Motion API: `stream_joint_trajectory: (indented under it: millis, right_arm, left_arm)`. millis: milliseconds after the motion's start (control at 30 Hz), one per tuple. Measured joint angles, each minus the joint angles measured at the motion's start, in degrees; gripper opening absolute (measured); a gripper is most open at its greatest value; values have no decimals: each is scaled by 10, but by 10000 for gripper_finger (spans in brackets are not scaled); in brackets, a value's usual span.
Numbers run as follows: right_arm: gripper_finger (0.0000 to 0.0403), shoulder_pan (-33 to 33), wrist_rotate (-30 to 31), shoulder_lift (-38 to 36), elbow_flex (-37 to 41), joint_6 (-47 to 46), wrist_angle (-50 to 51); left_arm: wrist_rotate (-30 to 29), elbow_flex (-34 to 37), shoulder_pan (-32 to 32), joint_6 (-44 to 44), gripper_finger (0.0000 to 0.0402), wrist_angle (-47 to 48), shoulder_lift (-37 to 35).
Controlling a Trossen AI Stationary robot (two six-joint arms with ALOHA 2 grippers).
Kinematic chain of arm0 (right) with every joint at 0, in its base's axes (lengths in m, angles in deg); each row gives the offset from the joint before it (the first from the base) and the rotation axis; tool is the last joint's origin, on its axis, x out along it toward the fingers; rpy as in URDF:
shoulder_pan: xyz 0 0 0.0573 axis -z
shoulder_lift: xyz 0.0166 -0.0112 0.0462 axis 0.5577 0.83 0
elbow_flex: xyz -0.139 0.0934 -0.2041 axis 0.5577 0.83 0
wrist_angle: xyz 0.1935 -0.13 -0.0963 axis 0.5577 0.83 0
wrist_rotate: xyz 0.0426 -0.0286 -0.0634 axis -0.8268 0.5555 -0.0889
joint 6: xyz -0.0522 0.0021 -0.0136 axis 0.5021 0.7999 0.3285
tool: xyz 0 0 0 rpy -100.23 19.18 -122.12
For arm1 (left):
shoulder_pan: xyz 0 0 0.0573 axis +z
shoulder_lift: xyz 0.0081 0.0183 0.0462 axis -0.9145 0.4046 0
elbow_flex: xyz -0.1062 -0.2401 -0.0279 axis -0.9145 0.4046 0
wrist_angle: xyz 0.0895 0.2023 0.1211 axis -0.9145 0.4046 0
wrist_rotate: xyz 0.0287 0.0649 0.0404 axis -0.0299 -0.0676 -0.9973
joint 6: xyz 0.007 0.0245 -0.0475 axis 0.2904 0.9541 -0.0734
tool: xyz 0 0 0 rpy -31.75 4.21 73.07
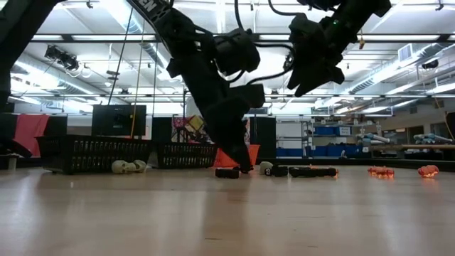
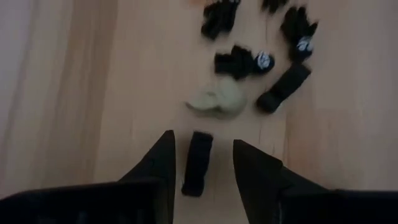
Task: Sort Halloween decoration
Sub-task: Put the black voodoo toy into the bottom black bin
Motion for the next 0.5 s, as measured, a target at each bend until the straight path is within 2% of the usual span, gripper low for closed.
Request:
stream_joint_trajectory:
  millis: [100,267,367,500]
  right_arm:
    - [173,-2,1,0,0,7,-4]
    - [173,-2,0,0,0,10,-6]
    - [173,-2,1,0,0,11,-9]
    - [173,-2,0,0,0,11,-11]
  left_arm:
    - [-1,1,0,-6,85,11,-1]
    - [4,0,0,-26,13,19,-1]
    - [11,-5,0,-47,6,40,-4]
    - [21,-17,-4,-50,2,126,-27]
